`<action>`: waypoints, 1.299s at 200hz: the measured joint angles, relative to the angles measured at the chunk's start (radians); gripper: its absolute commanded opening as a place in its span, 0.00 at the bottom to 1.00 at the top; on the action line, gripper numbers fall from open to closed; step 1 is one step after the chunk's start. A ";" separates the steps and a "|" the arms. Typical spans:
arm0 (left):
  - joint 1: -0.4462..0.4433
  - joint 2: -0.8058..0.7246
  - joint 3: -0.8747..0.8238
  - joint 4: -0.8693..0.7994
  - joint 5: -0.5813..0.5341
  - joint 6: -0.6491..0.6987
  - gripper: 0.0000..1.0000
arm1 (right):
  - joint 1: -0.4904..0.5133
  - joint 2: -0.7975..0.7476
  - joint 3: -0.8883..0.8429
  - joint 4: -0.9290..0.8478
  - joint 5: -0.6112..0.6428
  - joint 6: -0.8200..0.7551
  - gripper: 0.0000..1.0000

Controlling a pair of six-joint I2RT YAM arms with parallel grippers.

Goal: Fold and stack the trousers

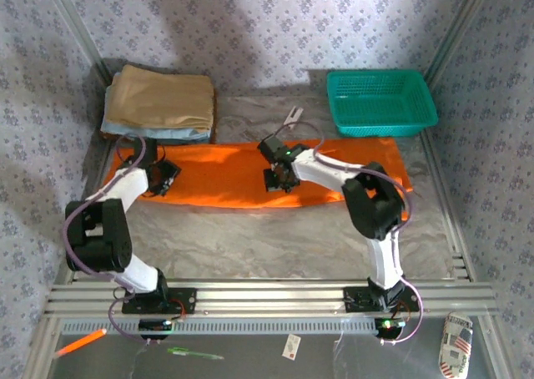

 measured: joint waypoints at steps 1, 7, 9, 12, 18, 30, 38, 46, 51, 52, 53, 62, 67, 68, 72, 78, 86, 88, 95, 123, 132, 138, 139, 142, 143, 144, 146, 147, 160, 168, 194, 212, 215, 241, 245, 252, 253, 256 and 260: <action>0.000 0.000 -0.003 0.001 -0.002 -0.001 0.49 | 0.002 0.001 -0.001 0.001 0.003 0.002 0.00; 0.002 -0.005 -0.025 0.014 -0.008 -0.004 0.49 | 0.009 -0.003 -0.002 0.005 0.003 0.006 0.00; 0.002 -0.009 -0.033 0.017 -0.011 -0.005 0.49 | 0.011 -0.006 -0.005 0.008 -0.001 0.010 0.00; 0.003 -0.012 -0.043 0.026 -0.013 -0.007 0.49 | 0.014 -0.010 -0.009 0.016 -0.004 0.012 0.00; 0.004 -0.023 -0.068 0.040 -0.017 -0.012 0.49 | 0.021 -0.016 -0.023 0.035 -0.006 0.021 0.00; 0.016 -0.056 -0.109 0.061 -0.019 -0.024 0.50 | 0.038 -0.031 -0.062 0.066 -0.010 0.036 0.00; 0.032 -0.086 -0.137 0.067 -0.016 -0.032 0.50 | 0.047 -0.049 -0.089 0.088 -0.020 0.048 0.00; 0.053 -0.114 -0.164 0.067 -0.013 -0.040 0.50 | 0.058 -0.068 -0.124 0.110 -0.030 0.059 0.00; 0.069 -0.136 -0.182 0.064 -0.009 -0.042 0.50 | 0.068 -0.083 -0.146 0.125 -0.038 0.066 0.01; 0.071 -0.138 -0.184 0.063 -0.008 -0.042 0.50 | 0.069 -0.085 -0.149 0.127 -0.038 0.066 0.01; 0.075 -0.143 -0.189 0.063 -0.007 -0.043 0.50 | 0.072 -0.090 -0.155 0.131 -0.041 0.068 0.01; 0.104 -0.180 -0.217 0.054 0.000 -0.043 0.50 | 0.089 -0.114 -0.191 0.150 -0.062 0.078 0.01; 0.124 -0.206 -0.232 0.044 0.006 -0.043 0.50 | 0.100 -0.127 -0.208 0.154 -0.074 0.084 0.01; 0.129 -0.214 -0.237 0.041 0.007 -0.042 0.50 | 0.101 -0.128 -0.210 0.154 -0.075 0.085 0.01; 0.144 -0.232 -0.246 0.033 0.012 -0.040 0.50 | 0.111 -0.140 -0.227 0.162 -0.083 0.092 0.02; 0.169 -0.266 -0.263 0.016 0.015 -0.039 0.50 | 0.122 -0.156 -0.249 0.164 -0.092 0.101 0.03; 0.203 -0.317 -0.284 -0.010 0.022 -0.033 0.50 | 0.138 -0.179 -0.276 0.164 -0.106 0.111 0.05; 0.208 -0.325 -0.287 -0.015 0.022 -0.032 0.50 | 0.141 -0.183 -0.281 0.163 -0.108 0.113 0.07; 0.233 -0.376 -0.300 -0.044 0.026 -0.025 0.50 | 0.154 -0.206 -0.301 0.157 -0.118 0.120 0.11; 0.260 -0.561 -0.310 -0.136 0.047 0.006 0.53 | 0.162 -0.327 -0.317 0.067 -0.103 0.142 0.33; 0.260 -0.614 -0.309 -0.157 0.059 0.014 0.54 | 0.140 -0.394 -0.317 0.024 -0.084 0.133 0.41; 0.260 -0.638 -0.309 -0.167 0.068 0.019 0.54 | 0.116 -0.445 -0.315 -0.004 -0.068 0.136 0.46; 0.260 -0.641 -0.309 -0.169 0.069 0.021 0.54 | 0.113 -0.451 -0.315 -0.008 -0.065 0.134 0.47; 0.260 -0.651 -0.309 -0.174 0.076 0.021 0.54 | 0.101 -0.475 -0.312 -0.022 -0.058 0.132 0.49; 0.260 -0.656 -0.309 -0.176 0.077 0.022 0.54 | 0.092 -0.489 -0.311 -0.031 -0.050 0.135 0.50; 0.259 -0.658 -0.309 -0.178 0.079 0.023 0.54 | 0.087 -0.496 -0.311 -0.035 -0.047 0.137 0.51; 0.259 -0.664 -0.308 -0.180 0.083 0.025 0.54 | 0.072 -0.513 -0.310 -0.045 -0.042 0.134 0.52; 0.259 -0.667 -0.308 -0.182 0.085 0.025 0.54 | 0.063 -0.524 -0.309 -0.051 -0.039 0.129 0.53; 0.237 -0.687 -0.307 -0.193 0.101 0.032 0.55 | -0.070 -0.636 -0.303 -0.106 0.001 0.118 0.57; 0.205 -0.693 -0.307 -0.199 0.102 0.037 0.56 | -0.193 -0.697 -0.301 -0.134 0.034 0.109 0.59; -0.004 -0.696 -0.307 -0.197 0.097 0.043 0.60 | -0.612 -0.771 -0.306 -0.179 0.080 0.100 0.62; -0.133 -0.673 -0.308 -0.186 0.094 0.049 0.61 | -0.795 -0.735 -0.310 -0.191 0.086 0.089 0.65; -0.150 -0.666 -0.308 -0.182 0.091 0.051 0.61 | -0.816 -0.724 -0.309 -0.193 0.081 0.085 0.65; -0.224 -0.601 -0.322 -0.143 0.101 0.057 0.63 | -0.922 -0.558 -0.288 -0.191 0.048 0.056 0.65; -0.229 -0.591 -0.328 -0.137 0.104 0.059 0.63 | -0.931 -0.529 -0.286 -0.189 0.043 0.053 0.64; -0.236 -0.577 -0.339 -0.125 0.109 0.061 0.63 | -0.943 -0.482 -0.281 -0.190 0.031 0.047 0.64; -0.236 -0.576 -0.340 -0.124 0.111 0.061 0.63 | -0.945 -0.473 -0.279 -0.190 0.027 0.046 0.64; -0.239 -0.570 -0.346 -0.119 0.116 0.063 0.63 | -0.949 -0.457 -0.276 -0.190 0.023 0.045 0.64; -0.241 -0.564 -0.352 -0.114 0.118 0.067 0.63 | -0.953 -0.431 -0.271 -0.188 0.016 0.039 0.64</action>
